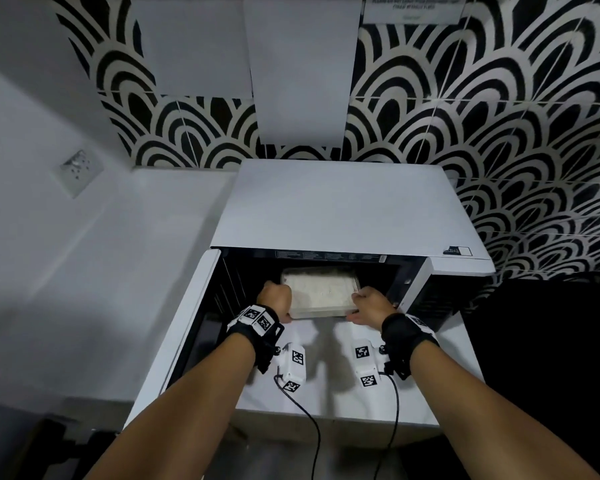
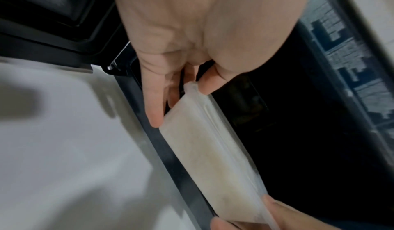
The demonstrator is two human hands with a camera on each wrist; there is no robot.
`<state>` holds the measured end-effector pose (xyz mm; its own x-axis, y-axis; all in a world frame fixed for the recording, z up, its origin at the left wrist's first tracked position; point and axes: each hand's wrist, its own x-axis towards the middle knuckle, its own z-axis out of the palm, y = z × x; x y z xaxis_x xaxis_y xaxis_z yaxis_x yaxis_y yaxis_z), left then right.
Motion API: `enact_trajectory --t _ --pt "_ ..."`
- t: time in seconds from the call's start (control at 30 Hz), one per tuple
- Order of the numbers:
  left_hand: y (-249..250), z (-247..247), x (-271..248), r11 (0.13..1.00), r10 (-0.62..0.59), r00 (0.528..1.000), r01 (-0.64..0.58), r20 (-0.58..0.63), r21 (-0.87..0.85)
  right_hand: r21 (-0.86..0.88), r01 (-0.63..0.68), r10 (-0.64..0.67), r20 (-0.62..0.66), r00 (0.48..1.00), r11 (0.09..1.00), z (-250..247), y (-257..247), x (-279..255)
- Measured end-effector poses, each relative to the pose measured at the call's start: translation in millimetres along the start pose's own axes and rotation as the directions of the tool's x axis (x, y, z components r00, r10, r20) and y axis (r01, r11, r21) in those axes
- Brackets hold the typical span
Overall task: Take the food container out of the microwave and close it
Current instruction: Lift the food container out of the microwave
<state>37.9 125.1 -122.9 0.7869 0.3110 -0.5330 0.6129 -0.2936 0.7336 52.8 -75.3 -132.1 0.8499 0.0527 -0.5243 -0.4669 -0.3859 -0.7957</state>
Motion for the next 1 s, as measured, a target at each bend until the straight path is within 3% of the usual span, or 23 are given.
enact_trajectory --t 0.13,0.37,0.47,0.67,1.0 --pt "3.0 -6.1 -26.5 0.996 -0.046 0.999 0.047 0.022 -0.08 0.095 -0.006 0.004 0.022 1.0 0.995 -3.8 4.0 -19.4" --pt "-0.8 -12.8 -58.3 0.997 0.056 0.998 -0.055 -0.017 0.063 0.173 0.027 -0.022 -0.032 0.999 0.985 -5.4 2.6 -69.6" --pt "3.4 -24.0 -72.1 0.992 0.091 0.995 -0.093 0.032 0.08 0.152 0.042 -0.036 -0.042 0.998 0.988 -5.9 -6.8 -96.7" --pt "23.2 -66.2 -121.3 0.969 0.245 0.962 -0.247 0.119 0.006 0.096 0.153 -0.147 -0.064 0.987 0.984 -11.6 -37.9 -146.4" --pt "56.7 -163.5 -201.1 0.889 0.418 0.908 -0.416 -0.031 -0.19 -0.07 0.417 -0.416 0.035 0.909 0.906 4.1 -132.8 -196.7"
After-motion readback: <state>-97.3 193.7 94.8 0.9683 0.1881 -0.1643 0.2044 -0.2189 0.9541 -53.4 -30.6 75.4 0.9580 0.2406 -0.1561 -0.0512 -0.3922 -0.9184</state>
